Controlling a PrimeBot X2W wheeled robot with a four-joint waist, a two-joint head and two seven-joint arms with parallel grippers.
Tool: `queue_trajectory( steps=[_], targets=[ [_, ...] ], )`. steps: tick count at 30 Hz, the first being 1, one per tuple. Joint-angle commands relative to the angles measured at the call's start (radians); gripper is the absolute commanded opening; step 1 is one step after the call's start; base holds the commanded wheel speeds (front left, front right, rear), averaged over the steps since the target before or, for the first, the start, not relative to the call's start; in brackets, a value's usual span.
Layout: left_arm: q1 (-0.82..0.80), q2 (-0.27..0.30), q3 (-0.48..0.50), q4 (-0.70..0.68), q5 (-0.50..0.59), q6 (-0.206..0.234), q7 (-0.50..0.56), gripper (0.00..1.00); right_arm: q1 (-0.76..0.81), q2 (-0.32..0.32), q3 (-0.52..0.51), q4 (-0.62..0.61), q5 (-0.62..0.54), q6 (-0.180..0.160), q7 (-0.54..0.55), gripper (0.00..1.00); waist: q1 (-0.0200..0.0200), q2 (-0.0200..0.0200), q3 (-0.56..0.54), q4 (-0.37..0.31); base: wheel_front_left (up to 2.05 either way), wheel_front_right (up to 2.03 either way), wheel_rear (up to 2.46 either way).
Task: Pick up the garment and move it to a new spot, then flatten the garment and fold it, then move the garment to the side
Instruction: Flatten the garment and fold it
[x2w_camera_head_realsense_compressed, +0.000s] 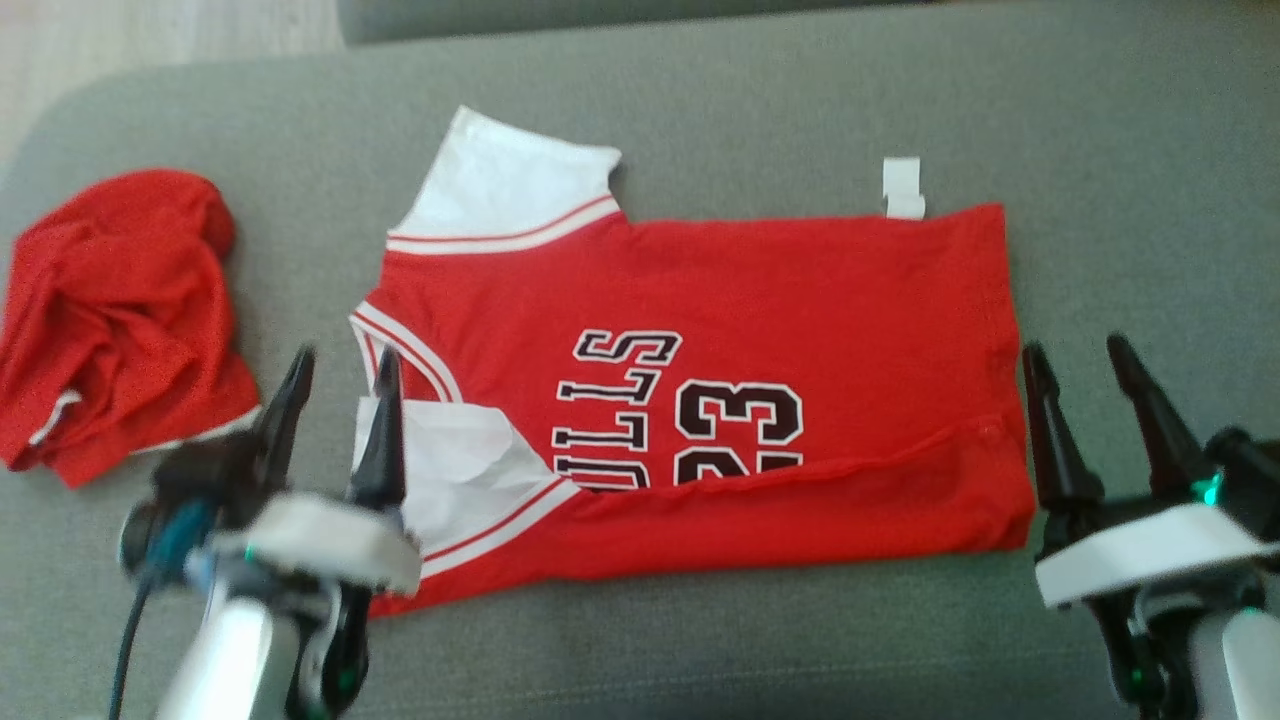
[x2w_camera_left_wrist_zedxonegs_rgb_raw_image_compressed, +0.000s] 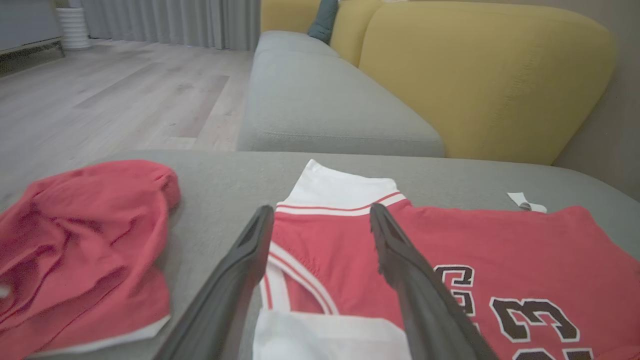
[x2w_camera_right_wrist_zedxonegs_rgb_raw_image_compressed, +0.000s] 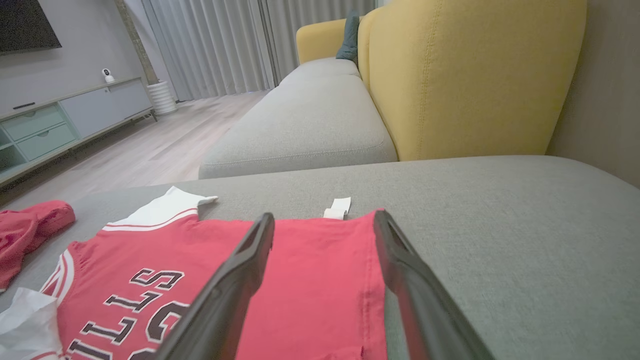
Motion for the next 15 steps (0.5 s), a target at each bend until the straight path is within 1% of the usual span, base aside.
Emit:
queue_trajectory(
  steps=[1, 6, 7, 10, 12, 13, 15],
  targets=[
    [-0.102, 0.013, 0.019, -0.02, 0.003, -0.014, 0.01, 1.0, -0.065, -0.009, 0.024, -0.043, -0.001, -0.001, -0.003, 1.0, 0.0, 0.0, 0.049, -0.008, 0.0, 0.0, 0.0],
    [-0.301, -0.005, -0.027, 0.062, 0.008, -0.066, 0.058, 1.0, -0.108, -0.014, 0.033, -0.047, 0.002, -0.001, -0.011, 1.0, 0.0, 0.0, 0.143, -0.028, 0.0, 0.0, 0.0],
    [-0.387, -0.017, -0.04, 0.116, 0.006, -0.086, 0.075, 1.0, -0.125, -0.014, 0.038, -0.048, 0.003, -0.001, -0.015, 1.0, 0.0, 0.0, 0.179, -0.04, 0.0, 0.0, 0.0],
    [-0.515, -0.031, -0.046, 0.219, -0.002, -0.114, 0.09, 1.0, -0.152, -0.013, 0.053, -0.045, 0.006, -0.001, -0.024, 1.0, 0.0, 0.0, 0.227, -0.064, 0.0, 0.0, 0.0],
    [-0.601, -0.028, -0.046, 0.3, 0.004, -0.128, 0.093, 1.0, -0.168, -0.011, 0.063, -0.04, 0.009, -0.001, -0.031, 1.0, 0.0, 0.0, 0.256, -0.08, 0.0, 0.0, 0.0],
    [-0.601, -0.028, -0.046, 0.3, 0.004, -0.128, 0.093, 1.0, -0.168, -0.011, 0.063, -0.04, 0.009, -0.001, -0.031, 1.0, 0.0, 0.0, 0.256, -0.08, 0.0, 0.0, 0.0],
    [-0.684, -0.023, -0.049, 0.39, 0.016, -0.138, 0.095, 1.0, -0.181, -0.01, 0.073, -0.034, 0.012, -0.001, -0.037, 1.0, 0.0, 0.0, 0.282, -0.097, 0.0, 0.0, 0.0]
  ],
)
